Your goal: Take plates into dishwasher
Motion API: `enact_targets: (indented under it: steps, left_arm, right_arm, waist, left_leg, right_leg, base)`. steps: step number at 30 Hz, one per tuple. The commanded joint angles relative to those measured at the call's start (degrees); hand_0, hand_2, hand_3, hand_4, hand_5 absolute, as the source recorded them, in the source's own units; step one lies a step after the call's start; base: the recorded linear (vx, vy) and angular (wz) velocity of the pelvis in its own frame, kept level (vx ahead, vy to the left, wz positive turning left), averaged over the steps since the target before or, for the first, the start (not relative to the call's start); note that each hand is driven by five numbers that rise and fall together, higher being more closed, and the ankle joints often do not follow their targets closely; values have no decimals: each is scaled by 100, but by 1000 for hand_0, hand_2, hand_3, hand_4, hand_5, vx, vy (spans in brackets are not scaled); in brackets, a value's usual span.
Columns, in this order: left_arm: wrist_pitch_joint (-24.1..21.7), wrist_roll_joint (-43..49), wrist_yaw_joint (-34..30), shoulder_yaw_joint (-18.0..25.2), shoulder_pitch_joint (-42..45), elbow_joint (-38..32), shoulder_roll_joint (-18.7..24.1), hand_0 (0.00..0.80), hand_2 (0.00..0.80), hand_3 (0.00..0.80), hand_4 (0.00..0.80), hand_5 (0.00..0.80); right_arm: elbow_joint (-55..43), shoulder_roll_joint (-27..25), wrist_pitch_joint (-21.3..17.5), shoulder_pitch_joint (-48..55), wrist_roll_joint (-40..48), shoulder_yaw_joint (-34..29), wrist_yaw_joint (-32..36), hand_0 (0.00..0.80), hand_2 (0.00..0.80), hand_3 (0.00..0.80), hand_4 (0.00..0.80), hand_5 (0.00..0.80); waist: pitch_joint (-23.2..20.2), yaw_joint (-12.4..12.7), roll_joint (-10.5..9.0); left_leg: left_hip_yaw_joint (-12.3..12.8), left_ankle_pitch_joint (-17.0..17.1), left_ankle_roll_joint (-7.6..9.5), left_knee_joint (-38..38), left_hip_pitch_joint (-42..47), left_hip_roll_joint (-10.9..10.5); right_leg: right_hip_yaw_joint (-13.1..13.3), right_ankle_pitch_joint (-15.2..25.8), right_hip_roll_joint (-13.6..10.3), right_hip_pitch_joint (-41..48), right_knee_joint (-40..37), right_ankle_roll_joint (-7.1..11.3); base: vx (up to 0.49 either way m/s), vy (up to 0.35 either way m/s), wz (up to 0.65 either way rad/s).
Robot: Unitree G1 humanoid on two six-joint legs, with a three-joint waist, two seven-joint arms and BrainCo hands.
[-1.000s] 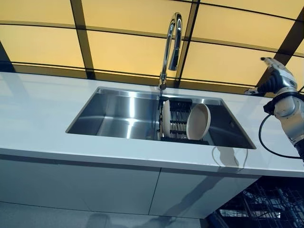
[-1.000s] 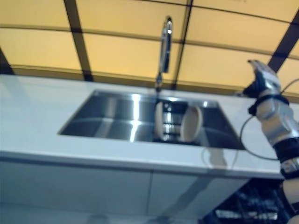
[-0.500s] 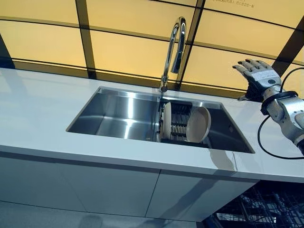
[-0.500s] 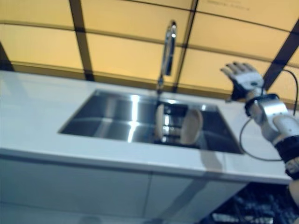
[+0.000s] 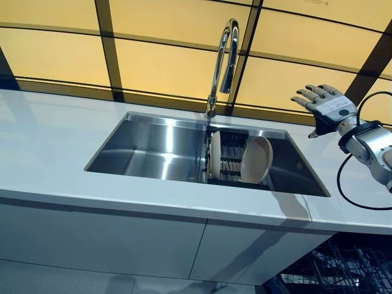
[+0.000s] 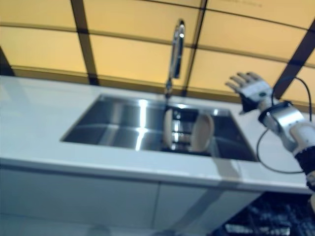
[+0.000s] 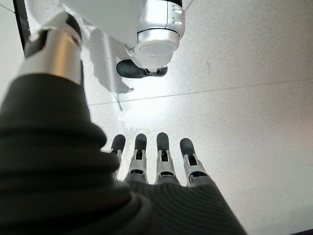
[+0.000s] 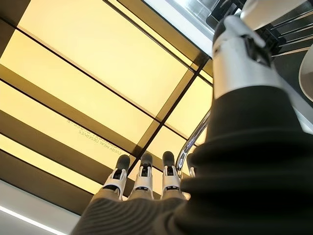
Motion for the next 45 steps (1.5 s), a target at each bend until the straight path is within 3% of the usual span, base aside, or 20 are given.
enact_targets:
  steps: [1, 16, 30, 45]
  left_arm:
    - [134, 218, -15, -87, -210, 294, 174, 0, 0, 0, 0, 0]
    - [185, 229, -26, -109, -193, 234, 121, 0, 0, 0, 0, 0]
    - [293, 127, 11, -167, -195, 202, 110, 0, 0, 0, 0, 0]
    - [239, -279, 94, -425, -440, -17, 90, 0, 0, 0, 0, 0]
  right_arm:
    - [-233, -433, -110, -74, -164, 89, -178, 0, 0, 0, 0, 0]
    - [-506, -108, -338, 371, -355, -127, 48, 0, 0, 0, 0, 0]
    - [-615, 68, -511, 596, -1072, 16, 89, 0, 0, 0, 0, 0]
    - [-698, 40, -207, 135, -1691, 412, -458, 0, 0, 0, 0, 0]
  waist:
    - [-149, 55, -12]
    - [-100, 45, 43]
    - [107, 119, 68]
    - [737, 175, 171]
  left_leg:
    - [470, 751, 72, -262, -425, -21]
    - [457, 748, 43, -262, -404, 27]
    - [375, 797, 41, -262, -522, 44]
    - [157, 956, 29, -262, -1107, 23]
  right_leg:
    - [-41, -215, -298, 471, 25, 469]
    - [-45, -296, -293, 526, 11, 447]
    - [-92, -293, -309, 450, 11, 428]
    - [-34, -247, -287, -29, 11, 378]
  base:
    - [42, -12, 0]
    - [7, -3, 0]
    - [1, -1, 0]
    - [-66, -12, 7]
